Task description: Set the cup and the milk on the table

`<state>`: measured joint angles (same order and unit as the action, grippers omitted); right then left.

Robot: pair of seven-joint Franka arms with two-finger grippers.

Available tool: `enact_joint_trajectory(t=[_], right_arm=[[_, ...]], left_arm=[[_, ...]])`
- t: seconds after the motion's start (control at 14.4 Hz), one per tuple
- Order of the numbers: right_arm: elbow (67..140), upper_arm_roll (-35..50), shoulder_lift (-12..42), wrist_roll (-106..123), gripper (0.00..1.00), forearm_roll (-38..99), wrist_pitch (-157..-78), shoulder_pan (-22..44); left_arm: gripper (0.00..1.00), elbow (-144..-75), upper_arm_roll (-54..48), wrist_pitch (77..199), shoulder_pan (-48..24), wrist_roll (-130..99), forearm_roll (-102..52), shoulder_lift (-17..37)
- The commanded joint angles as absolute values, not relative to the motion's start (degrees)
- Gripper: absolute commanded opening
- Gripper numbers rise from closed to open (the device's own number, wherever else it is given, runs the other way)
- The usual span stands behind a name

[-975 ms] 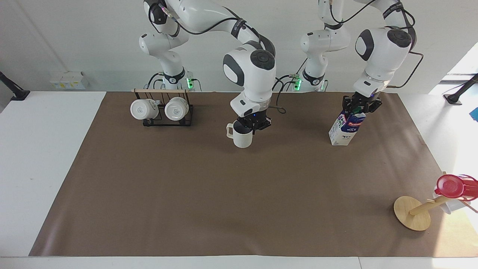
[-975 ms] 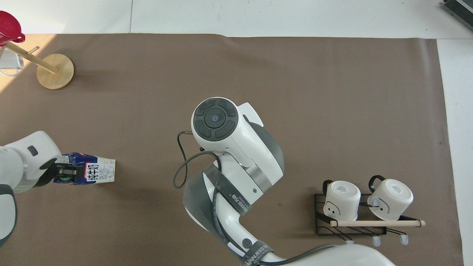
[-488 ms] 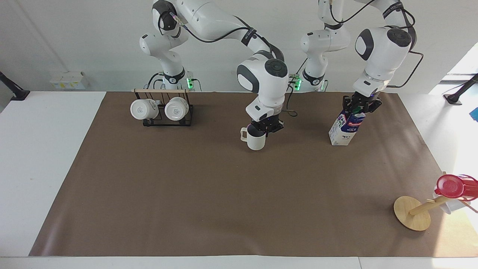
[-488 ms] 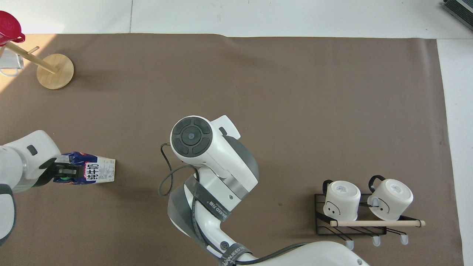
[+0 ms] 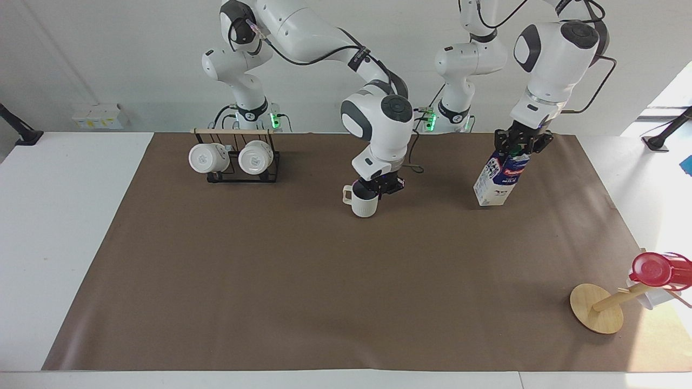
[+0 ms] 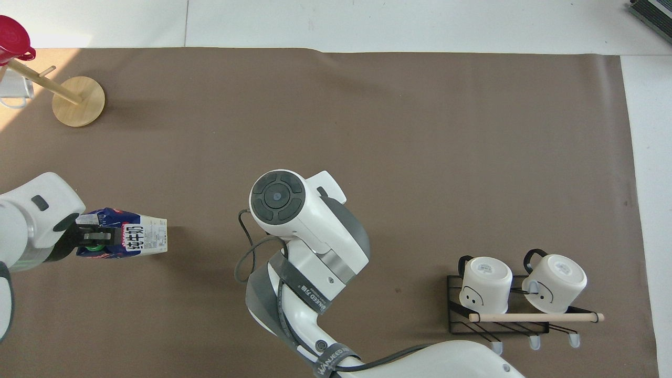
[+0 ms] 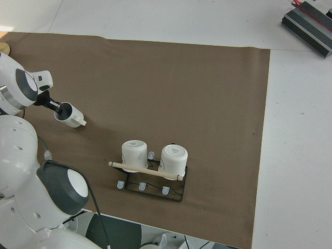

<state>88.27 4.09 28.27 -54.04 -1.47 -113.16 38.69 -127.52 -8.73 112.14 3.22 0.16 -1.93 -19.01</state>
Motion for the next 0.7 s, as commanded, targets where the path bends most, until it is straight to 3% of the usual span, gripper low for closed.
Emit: enact_joint_trajectory(t=[0.0, 0.14, 0.21, 0.28, 0.35, 0.49, 0.63], right_arm=[[91.93, 4.48, 25.49, -54.05, 0.08, -0.88, -114.61, 38.32], [91.93, 4.48, 25.49, -53.96, 0.16, -0.88, -114.70, 38.41], [92.02, 4.48, 25.49, -53.88, 0.27, -0.97, -114.70, 38.41], [92.28, 4.48, 25.31, -53.96, 0.48, -0.88, -114.70, 38.50], [92.29, 4.48, 25.23, -53.88, 0.77, -0.97, -114.70, 38.50], [91.76, 4.48, 25.22, -54.14, 0.95, -1.05, -114.70, 38.67], [91.76, 4.40, 24.88, -54.14, 1.00, -2.02, -114.61, 38.67]], left_arm=[[0.48, -124.81, -8.26, 108.90, -0.17, -5.17, -1.76, -19.16], [0.48, -123.67, -8.26, 108.72, -2.19, -8.16, -1.84, -18.37], [0.48, -123.23, -8.26, 108.72, -3.15, -9.48, -1.85, -18.28], [0.48, -122.87, -8.26, 108.72, -3.77, -10.62, -1.85, -18.02], [0.48, -122.70, -8.26, 108.72, -4.39, -11.42, -1.85, -17.93], [0.48, -121.82, -8.26, 108.72, -5.62, -13.17, -1.85, -17.49], [0.48, -120.85, -8.26, 108.72, -7.11, -15.63, -1.93, -16.70]])
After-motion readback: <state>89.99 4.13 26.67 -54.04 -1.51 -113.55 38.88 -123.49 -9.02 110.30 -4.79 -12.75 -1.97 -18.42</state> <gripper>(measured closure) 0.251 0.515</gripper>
